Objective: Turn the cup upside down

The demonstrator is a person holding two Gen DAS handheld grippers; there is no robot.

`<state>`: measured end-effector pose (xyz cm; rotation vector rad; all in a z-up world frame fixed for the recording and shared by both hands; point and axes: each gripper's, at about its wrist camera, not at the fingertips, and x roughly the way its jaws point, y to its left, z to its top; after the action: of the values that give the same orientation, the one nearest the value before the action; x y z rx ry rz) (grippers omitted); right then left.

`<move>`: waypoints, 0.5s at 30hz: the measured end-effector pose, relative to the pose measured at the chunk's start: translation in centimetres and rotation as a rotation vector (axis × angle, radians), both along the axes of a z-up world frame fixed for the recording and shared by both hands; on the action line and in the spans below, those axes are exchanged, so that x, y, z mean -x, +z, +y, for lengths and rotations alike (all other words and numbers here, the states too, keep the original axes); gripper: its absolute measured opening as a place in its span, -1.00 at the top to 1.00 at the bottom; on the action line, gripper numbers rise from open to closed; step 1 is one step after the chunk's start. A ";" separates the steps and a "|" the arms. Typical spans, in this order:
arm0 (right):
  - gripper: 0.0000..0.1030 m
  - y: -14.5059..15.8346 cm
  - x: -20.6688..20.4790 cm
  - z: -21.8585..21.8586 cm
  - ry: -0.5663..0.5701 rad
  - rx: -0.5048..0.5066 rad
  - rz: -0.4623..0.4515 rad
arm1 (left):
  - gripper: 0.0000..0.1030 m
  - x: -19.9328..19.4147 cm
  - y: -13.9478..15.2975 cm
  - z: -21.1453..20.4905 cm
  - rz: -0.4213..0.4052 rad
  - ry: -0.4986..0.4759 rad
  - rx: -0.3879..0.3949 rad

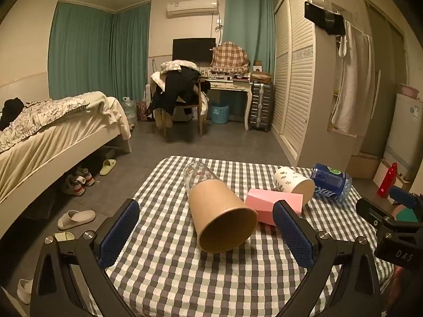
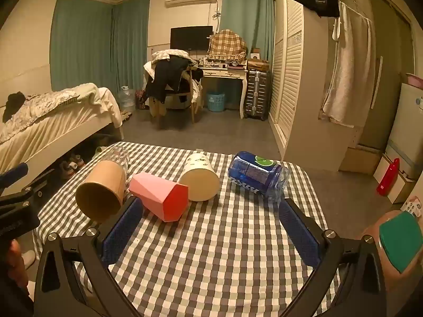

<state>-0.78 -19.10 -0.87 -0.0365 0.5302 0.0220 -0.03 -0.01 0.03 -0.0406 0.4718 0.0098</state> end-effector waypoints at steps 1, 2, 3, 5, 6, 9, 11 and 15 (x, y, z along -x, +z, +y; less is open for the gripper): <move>-0.99 0.0 0.0 0.0 0.000 -0.005 -0.001 | -1.00 0.0 0.0 0.0 0.006 0.001 -0.003; -0.99 0.0 0.0 0.0 0.000 -0.006 -0.002 | -1.00 0.0 0.0 0.0 0.006 0.001 -0.001; -0.99 0.0 0.0 0.0 0.000 -0.006 -0.001 | -1.00 0.0 0.0 0.1 0.006 0.000 0.002; -0.99 -0.1 0.0 0.0 0.001 -0.004 0.002 | -1.00 -0.1 0.0 0.2 0.008 0.000 0.007; -0.99 -0.1 0.0 0.0 0.001 -0.004 0.002 | -1.00 -0.2 -0.1 0.3 0.009 0.000 0.009; -0.99 -0.1 0.0 0.0 0.001 -0.003 0.001 | -1.00 0.0 0.0 0.0 0.006 0.008 -0.009; -0.99 -0.1 0.0 0.0 0.001 -0.002 0.003 | -1.00 0.0 0.1 0.0 0.007 0.009 -0.008; -0.99 -0.1 -0.1 0.0 0.003 -0.002 0.004 | -1.00 -0.1 0.2 0.4 0.008 0.006 -0.007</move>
<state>-0.70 -19.09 -0.99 -0.0357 0.5346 0.0253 0.08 0.44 0.19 -0.0348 0.4793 0.0181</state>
